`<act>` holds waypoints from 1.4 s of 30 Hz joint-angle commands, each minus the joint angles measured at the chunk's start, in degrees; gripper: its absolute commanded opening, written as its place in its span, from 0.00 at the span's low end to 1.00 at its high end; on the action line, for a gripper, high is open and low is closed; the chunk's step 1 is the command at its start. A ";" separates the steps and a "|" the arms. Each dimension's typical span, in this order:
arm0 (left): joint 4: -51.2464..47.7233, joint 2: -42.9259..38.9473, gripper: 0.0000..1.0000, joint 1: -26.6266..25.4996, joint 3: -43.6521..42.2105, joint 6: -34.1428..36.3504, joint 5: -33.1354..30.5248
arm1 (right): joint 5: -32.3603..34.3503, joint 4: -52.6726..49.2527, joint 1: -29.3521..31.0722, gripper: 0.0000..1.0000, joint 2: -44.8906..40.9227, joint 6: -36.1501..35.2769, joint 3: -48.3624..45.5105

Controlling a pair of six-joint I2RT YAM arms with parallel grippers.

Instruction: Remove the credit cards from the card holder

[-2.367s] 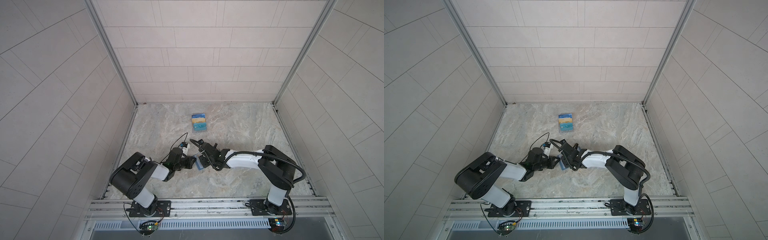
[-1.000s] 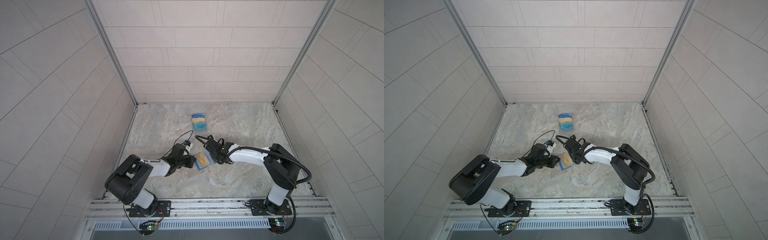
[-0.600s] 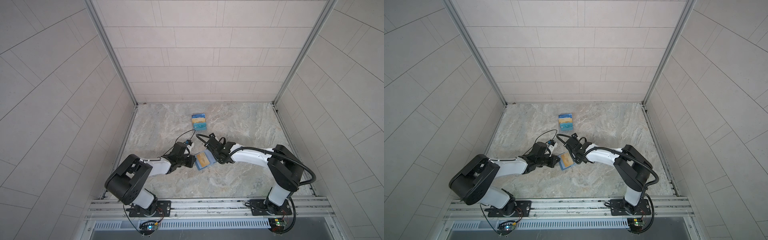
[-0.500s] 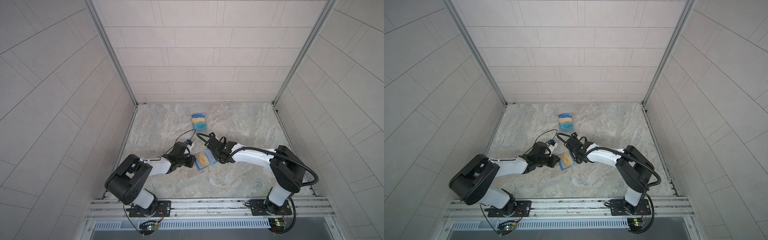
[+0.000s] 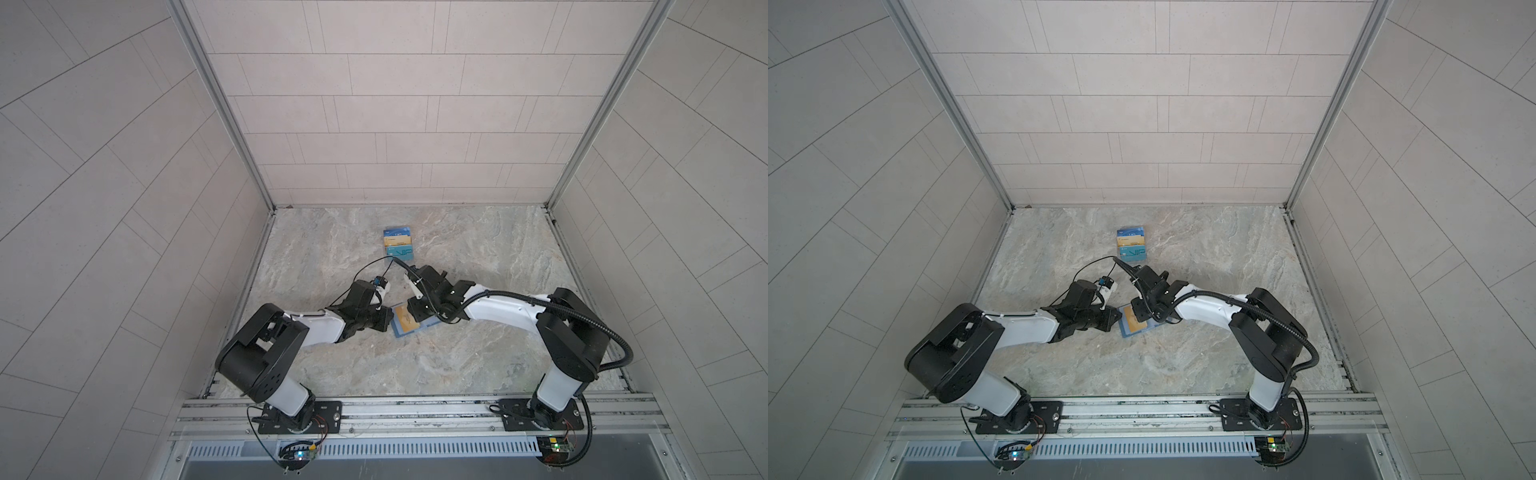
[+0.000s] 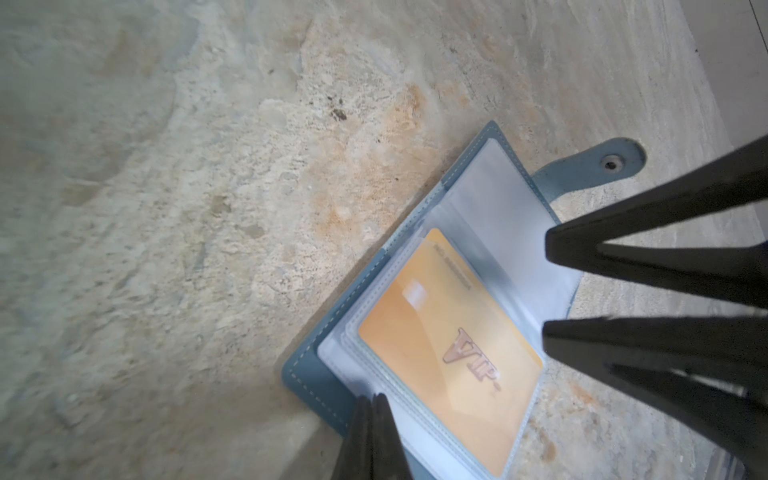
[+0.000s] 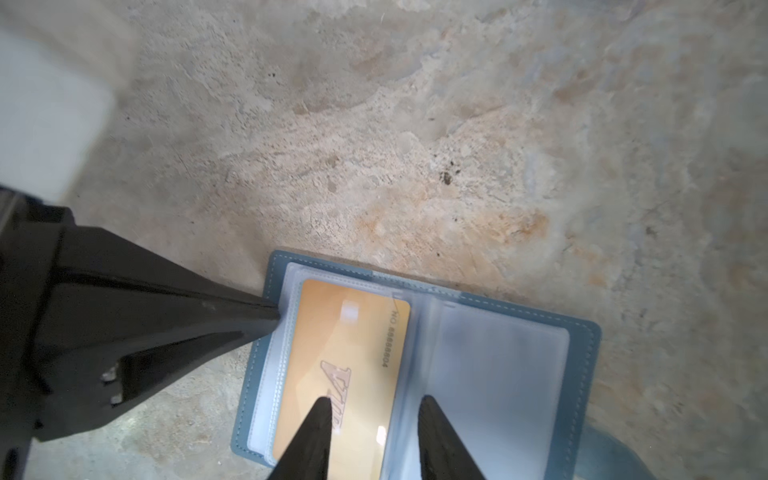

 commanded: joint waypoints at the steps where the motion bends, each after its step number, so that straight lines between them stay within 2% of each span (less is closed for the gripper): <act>1: -1.03 1.66 0.00 -0.06 1.63 1.49 -0.82 | -4.37 1.93 -1.40 0.37 1.43 3.59 -1.43; 12: -0.18 3.14 0.00 -0.12 2.06 1.04 0.66 | -8.96 3.62 -2.41 0.35 4.20 7.51 -3.54; 21: 0.08 2.04 0.00 -0.13 0.58 0.34 2.76 | -14.56 6.11 -2.39 0.34 3.32 11.33 -5.39; 32: -2.03 -1.46 0.01 -0.07 -1.33 1.22 2.49 | -21.43 7.55 -4.10 0.34 2.40 12.71 -6.46; 42: -4.49 -3.62 0.01 -0.08 -0.27 1.81 2.03 | -21.99 7.44 -6.00 0.34 1.78 13.37 -7.14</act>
